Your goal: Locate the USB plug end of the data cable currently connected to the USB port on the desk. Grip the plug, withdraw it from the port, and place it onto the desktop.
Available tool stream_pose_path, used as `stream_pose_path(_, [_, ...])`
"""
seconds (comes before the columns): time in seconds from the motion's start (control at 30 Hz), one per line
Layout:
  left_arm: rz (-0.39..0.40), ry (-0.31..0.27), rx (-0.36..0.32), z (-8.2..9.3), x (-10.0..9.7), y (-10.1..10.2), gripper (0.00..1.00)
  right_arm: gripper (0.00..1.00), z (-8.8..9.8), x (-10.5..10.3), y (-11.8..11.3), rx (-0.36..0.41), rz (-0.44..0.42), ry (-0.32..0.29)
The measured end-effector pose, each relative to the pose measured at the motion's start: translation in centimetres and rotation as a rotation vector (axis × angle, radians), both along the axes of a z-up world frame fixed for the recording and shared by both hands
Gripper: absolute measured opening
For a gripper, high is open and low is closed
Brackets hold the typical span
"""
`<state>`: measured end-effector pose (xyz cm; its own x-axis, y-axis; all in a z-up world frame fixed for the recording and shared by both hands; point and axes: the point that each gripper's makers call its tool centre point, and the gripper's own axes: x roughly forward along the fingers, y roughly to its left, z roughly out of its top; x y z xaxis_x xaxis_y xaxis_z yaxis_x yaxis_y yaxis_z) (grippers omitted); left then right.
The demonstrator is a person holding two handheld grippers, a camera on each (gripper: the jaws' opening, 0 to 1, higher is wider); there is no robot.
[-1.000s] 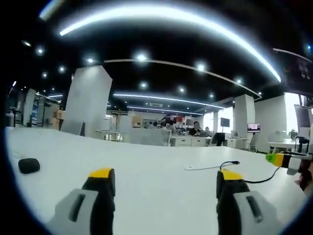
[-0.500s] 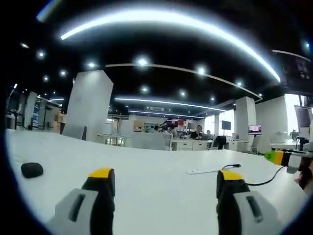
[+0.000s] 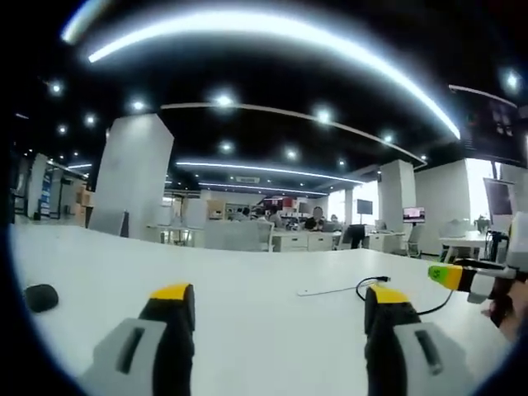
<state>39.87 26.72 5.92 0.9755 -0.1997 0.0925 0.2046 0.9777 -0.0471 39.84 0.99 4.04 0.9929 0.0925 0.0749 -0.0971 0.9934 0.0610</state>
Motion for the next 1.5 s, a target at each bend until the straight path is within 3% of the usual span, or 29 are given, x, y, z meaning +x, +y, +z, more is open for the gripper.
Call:
stream_pose_path(0.47, [-0.043, 0.007, -0.001, -0.8, 0.0, -1.3, 0.84, 0.78, -0.1, 0.1, 0.0, -0.012, 0.014, 0.000])
stream_pose_path(0.6, [-0.055, 0.015, -0.001, -1.4, -0.1, -1.7, 0.84, 0.78, 0.0, 0.1, 0.5, -0.062, 0.022, -0.013])
stream_pose_path(0.73, [-0.056, 0.016, -0.001, -1.4, -0.1, -1.7, 0.84, 0.79, 0.0, 0.1, 0.5, -0.062, 0.022, -0.013])
stream_pose_path(0.83, [-0.051, 0.015, -0.004, -1.5, -0.2, -1.4, 0.84, 0.81, 0.5, -0.1, 0.4, -0.028, 0.025, -0.041])
stream_pose_path(1.0, [-0.048, 0.020, 0.002, -1.7, -0.2, -1.4, 0.84, 0.81, -0.1, 0.1, 0.8, -0.008, 0.058, -0.008])
stream_pose_path(1.5, [-0.060, 0.030, -0.001, -1.8, -0.2, -1.8, 0.84, 0.82, 0.7, -0.2, 0.4, -0.002, 0.033, -0.041])
